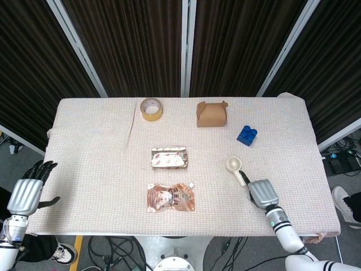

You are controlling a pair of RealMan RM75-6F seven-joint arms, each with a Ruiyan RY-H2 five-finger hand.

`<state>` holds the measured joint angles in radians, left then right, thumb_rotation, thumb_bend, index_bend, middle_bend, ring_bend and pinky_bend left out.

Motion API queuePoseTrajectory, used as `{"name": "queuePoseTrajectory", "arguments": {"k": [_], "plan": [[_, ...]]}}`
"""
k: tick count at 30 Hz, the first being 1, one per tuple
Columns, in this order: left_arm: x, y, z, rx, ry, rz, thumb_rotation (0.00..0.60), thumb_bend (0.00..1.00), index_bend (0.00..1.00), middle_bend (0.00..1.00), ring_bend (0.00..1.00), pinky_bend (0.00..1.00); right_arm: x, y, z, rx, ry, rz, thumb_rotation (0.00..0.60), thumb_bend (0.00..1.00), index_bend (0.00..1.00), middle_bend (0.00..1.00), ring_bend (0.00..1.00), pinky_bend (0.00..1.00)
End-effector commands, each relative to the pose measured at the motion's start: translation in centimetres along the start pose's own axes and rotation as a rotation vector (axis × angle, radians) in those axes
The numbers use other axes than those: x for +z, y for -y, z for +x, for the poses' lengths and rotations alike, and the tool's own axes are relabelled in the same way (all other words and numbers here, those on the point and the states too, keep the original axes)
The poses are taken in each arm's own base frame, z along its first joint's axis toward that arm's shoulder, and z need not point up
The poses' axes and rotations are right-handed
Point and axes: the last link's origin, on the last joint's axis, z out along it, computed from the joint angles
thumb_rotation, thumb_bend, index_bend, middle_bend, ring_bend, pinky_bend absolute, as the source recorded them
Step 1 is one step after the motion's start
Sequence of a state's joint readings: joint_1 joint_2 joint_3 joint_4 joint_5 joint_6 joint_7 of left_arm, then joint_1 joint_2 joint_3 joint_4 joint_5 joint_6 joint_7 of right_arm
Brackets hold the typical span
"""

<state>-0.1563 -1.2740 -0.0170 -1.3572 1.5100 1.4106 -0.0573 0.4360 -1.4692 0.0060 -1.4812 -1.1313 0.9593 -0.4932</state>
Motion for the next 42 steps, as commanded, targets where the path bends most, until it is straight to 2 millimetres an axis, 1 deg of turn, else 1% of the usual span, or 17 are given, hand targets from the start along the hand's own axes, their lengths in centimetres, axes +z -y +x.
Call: {"name": "queuePoseTrajectory", "arguments": {"k": [1, 7, 13, 19, 22, 24, 25, 27, 28, 29, 30, 31, 32, 34, 35, 38, 42], "plan": [[0.0, 0.0, 0.0, 0.000, -0.001, -0.001, 0.600, 0.03, 0.12, 0.10, 0.05, 0.21, -0.1, 0.0, 0.1, 0.004, -0.007, 0.001, 0.600, 1.00, 0.04, 0.89, 0.82, 0.73], [0.1, -0.2, 0.2, -0.003, -0.006, -0.008, 0.600, 0.03, 0.12, 0.10, 0.05, 0.21, -0.6, -0.2, 1.6, 0.025, -0.077, 0.005, 0.600, 1.00, 0.04, 0.89, 0.82, 0.73], [0.2, -0.6, 0.5, -0.001, -0.014, -0.023, 0.600, 0.03, 0.12, 0.10, 0.05, 0.21, -1.9, -0.9, 3.9, 0.061, -0.192, 0.006, 0.600, 1.00, 0.04, 0.89, 0.82, 0.73], [0.2, -1.0, 0.7, 0.001, -0.020, -0.032, 0.600, 0.03, 0.12, 0.10, 0.05, 0.21, -4.1, -2.6, 6.6, 0.096, -0.334, -0.005, 0.600, 1.00, 0.04, 0.89, 0.82, 0.73], [0.3, -1.3, 0.8, 0.002, -0.021, -0.038, 0.600, 0.03, 0.12, 0.10, 0.05, 0.21, -5.5, -4.0, 7.8, 0.107, -0.424, -0.022, 0.600, 1.00, 0.04, 0.89, 0.82, 0.73], [0.3, -1.5, 0.8, 0.002, -0.023, -0.042, 0.600, 0.03, 0.12, 0.10, 0.05, 0.21, -6.7, -5.1, 8.4, 0.117, -0.495, -0.034, 0.600, 0.99, 0.04, 0.85, 0.79, 0.72], [0.3, -1.6, 0.8, 0.002, -0.024, -0.044, 0.600, 0.03, 0.12, 0.10, 0.05, 0.21, -7.1, -5.6, 8.5, 0.121, -0.521, -0.037, 0.600, 0.93, 0.03, 0.77, 0.72, 0.70], [0.3, -1.8, 0.9, 0.003, -0.028, -0.048, 0.600, 0.03, 0.12, 0.10, 0.05, 0.21, -7.9, -6.9, 8.5, 0.103, -0.551, -0.050, 0.600, 0.68, 0.01, 0.49, 0.44, 0.57], [0.3, -1.9, 0.9, 0.003, -0.030, -0.050, 0.600, 0.03, 0.12, 0.10, 0.05, 0.21, -8.3, -7.5, 8.5, 0.086, -0.556, -0.068, 0.600, 0.53, 0.00, 0.34, 0.28, 0.46], [0.4, -2.1, 0.9, 0.004, -0.033, -0.054, 0.600, 0.03, 0.12, 0.10, 0.05, 0.21, -8.7, -8.1, 8.5, 0.069, -0.565, -0.097, 0.600, 0.37, 0.00, 0.19, 0.13, 0.32], [0.3, -2.2, 1.0, 0.004, -0.035, -0.058, 0.600, 0.03, 0.12, 0.10, 0.05, 0.21, -9.0, -8.5, 8.6, 0.064, -0.573, -0.115, 0.600, 0.29, 0.00, 0.11, 0.06, 0.24], [0.3, -2.4, 1.1, 0.005, -0.038, -0.061, 0.600, 0.03, 0.12, 0.10, 0.05, 0.21, -9.4, -8.8, 8.5, 0.070, -0.574, -0.130, 0.600, 0.17, 0.00, 0.04, 0.00, 0.14], [0.3, -2.5, 1.2, 0.006, -0.041, -0.063, 0.600, 0.03, 0.12, 0.10, 0.05, 0.21, -9.8, -9.1, 8.4, 0.091, -0.568, -0.148, 0.600, 0.09, 0.00, 0.01, 0.00, 0.09], [0.3, -2.7, 1.3, 0.008, -0.046, -0.065, 0.600, 0.03, 0.12, 0.10, 0.05, 0.21, -10.5, -9.8, 8.4, 0.101, -0.557, -0.173, 0.600, 0.01, 0.00, 0.00, 0.00, 0.03], [0.2, -2.8, 1.4, 0.010, -0.048, -0.067, 0.600, 0.03, 0.12, 0.10, 0.05, 0.21, -10.9, -10.2, 8.3, 0.091, -0.551, -0.192, 0.600, 0.00, 0.00, 0.00, 0.00, 0.01], [0.1, -2.9, 1.7, 0.019, -0.051, -0.072, 0.600, 0.03, 0.12, 0.10, 0.05, 0.21, -11.7, -10.6, 7.8, 0.086, -0.536, -0.228, 0.600, 0.00, 0.00, 0.00, 0.00, 0.00], [0.1, -2.9, 1.9, 0.018, -0.057, -0.068, 0.600, 0.03, 0.12, 0.10, 0.05, 0.21, -11.8, -10.8, 7.3, 0.083, -0.516, -0.242, 0.600, 0.00, 0.00, 0.00, 0.00, 0.00]]}}
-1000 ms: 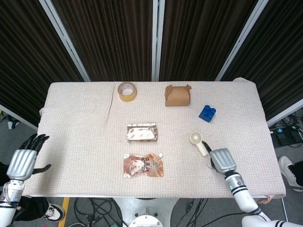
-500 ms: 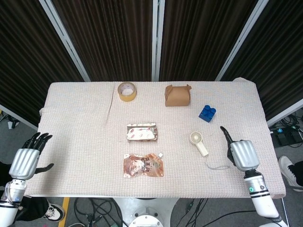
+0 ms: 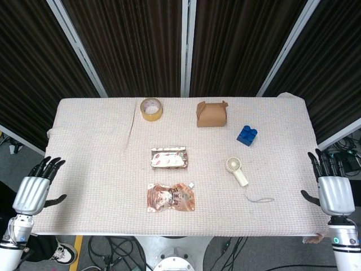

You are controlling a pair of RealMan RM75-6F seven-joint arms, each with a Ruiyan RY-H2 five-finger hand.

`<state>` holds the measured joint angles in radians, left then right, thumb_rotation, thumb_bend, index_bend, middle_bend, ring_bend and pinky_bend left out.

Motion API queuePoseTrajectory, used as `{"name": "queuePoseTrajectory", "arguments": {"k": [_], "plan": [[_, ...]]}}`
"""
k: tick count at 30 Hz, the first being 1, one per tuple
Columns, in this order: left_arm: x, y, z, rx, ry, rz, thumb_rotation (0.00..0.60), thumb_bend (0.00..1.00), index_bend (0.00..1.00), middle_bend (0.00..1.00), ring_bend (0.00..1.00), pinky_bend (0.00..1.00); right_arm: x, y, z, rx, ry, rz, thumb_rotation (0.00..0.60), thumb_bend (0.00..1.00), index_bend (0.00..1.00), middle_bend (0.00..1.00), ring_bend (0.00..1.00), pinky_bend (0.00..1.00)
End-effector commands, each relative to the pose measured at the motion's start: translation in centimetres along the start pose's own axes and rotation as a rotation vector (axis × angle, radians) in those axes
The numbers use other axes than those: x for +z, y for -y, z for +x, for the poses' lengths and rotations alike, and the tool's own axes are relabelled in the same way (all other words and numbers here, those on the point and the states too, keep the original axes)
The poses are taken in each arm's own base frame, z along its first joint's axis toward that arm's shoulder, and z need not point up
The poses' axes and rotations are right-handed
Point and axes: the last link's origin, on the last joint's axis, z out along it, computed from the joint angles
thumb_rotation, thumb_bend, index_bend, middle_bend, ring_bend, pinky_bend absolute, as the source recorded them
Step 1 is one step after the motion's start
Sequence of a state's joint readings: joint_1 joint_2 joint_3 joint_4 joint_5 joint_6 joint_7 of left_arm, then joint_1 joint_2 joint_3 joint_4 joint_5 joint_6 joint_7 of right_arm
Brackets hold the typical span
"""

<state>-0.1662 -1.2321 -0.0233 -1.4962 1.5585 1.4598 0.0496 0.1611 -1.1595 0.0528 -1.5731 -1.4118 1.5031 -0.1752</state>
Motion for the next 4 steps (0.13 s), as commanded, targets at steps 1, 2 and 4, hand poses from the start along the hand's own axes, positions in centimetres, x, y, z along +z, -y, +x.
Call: {"name": "queuePoseTrajectory", "arguments": {"k": [1, 2, 4], "plan": [[-0.05, 0.05, 0.08, 0.001, -0.002, 0.003, 0.600, 0.03, 0.12, 0.10, 0.05, 0.21, -0.08, -0.06, -0.24, -0.007, 0.009, -0.002, 0.600, 0.00, 0.00, 0.00, 0.00, 0.00], [-0.05, 0.09, 0.09, 0.002, -0.002, 0.004, 0.600, 0.03, 0.12, 0.10, 0.05, 0.21, -0.05, 0.04, -0.34, -0.006, 0.008, 0.001, 0.600, 0.00, 0.00, 0.00, 0.00, 0.00], [0.04, 0.13, 0.06, 0.000, -0.004, 0.006, 0.600, 0.03, 0.12, 0.10, 0.05, 0.21, 0.05, 0.29, -0.42, 0.007, 0.000, 0.016, 0.600, 0.00, 0.00, 0.00, 0.00, 0.00]]}}
